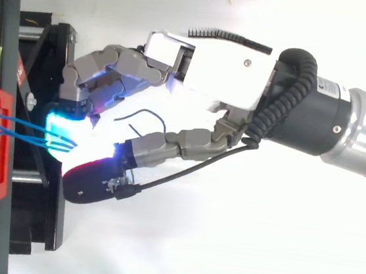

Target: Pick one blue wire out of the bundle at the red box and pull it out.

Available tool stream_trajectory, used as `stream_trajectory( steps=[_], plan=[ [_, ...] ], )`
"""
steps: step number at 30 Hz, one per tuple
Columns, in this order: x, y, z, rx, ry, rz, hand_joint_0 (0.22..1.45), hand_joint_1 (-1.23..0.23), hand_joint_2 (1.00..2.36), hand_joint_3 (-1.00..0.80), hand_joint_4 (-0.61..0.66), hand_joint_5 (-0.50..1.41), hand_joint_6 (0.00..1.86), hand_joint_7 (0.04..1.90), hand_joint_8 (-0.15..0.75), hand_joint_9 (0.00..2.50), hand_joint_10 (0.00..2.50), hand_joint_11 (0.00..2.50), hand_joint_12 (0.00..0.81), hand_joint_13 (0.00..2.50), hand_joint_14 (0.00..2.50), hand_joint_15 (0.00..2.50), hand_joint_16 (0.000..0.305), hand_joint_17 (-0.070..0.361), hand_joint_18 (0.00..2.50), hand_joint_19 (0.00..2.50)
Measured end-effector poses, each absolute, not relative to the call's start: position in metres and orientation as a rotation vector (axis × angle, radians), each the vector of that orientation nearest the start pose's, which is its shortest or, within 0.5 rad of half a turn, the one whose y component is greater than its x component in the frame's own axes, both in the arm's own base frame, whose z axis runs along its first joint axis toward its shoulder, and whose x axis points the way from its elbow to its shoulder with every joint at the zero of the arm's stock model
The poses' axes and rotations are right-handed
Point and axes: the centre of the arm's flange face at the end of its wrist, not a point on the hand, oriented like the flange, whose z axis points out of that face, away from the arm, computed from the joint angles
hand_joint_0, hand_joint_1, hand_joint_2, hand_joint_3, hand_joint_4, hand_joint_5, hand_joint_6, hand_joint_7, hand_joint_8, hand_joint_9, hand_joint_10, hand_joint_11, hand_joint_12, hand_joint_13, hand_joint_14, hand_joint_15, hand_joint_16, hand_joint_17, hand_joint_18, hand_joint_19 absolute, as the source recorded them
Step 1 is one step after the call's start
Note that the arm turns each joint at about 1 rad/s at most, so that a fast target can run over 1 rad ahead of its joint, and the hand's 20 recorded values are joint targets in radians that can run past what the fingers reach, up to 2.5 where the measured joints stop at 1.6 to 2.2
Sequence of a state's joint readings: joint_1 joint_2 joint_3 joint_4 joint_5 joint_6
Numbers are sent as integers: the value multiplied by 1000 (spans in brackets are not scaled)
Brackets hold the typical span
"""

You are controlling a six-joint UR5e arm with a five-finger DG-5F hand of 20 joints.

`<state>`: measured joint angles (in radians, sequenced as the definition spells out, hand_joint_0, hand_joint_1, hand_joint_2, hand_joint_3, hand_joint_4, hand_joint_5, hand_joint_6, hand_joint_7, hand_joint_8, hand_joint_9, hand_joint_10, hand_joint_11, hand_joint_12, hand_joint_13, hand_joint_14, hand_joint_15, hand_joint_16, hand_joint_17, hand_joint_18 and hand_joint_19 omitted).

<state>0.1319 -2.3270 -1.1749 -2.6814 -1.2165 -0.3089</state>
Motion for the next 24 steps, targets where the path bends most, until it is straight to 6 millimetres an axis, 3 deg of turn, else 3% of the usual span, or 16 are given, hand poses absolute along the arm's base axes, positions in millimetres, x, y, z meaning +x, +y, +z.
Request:
stream_trajectory(
  steps=[3, 8, 14, 21, 24],
  plan=[
    [777, -66, 243, 1060, 1115, 863, 756, -903, 1005, -427, 112, -213, 902, 1026, 286, 671, 16, 521, 417, 534, 8, 215, 60, 134, 550, 211],
    [777, -66, 243, 1060, 1115, 862, 662, -898, 1000, -500, 141, -203, 897, 1046, 282, 681, 14, 519, 415, 532, 8, 230, 59, 133, 539, 236],
    [777, -66, 244, 1059, 1115, 862, 546, -744, 1000, -500, 161, -179, 870, 1064, 294, 718, 16, 519, 424, 528, 9, 256, 61, 137, 506, 308],
    [777, -66, 244, 1059, 1115, 863, 543, -635, 1001, -487, 158, -168, 862, 1091, 305, 765, 14, 504, 422, 531, 10, 269, 61, 137, 470, 349],
    [777, -66, 243, 1060, 1115, 863, 576, -662, 1010, -346, 131, -163, 871, 1110, 307, 780, 14, 530, 418, 537, 10, 275, 59, 133, 467, 345]
  ],
)
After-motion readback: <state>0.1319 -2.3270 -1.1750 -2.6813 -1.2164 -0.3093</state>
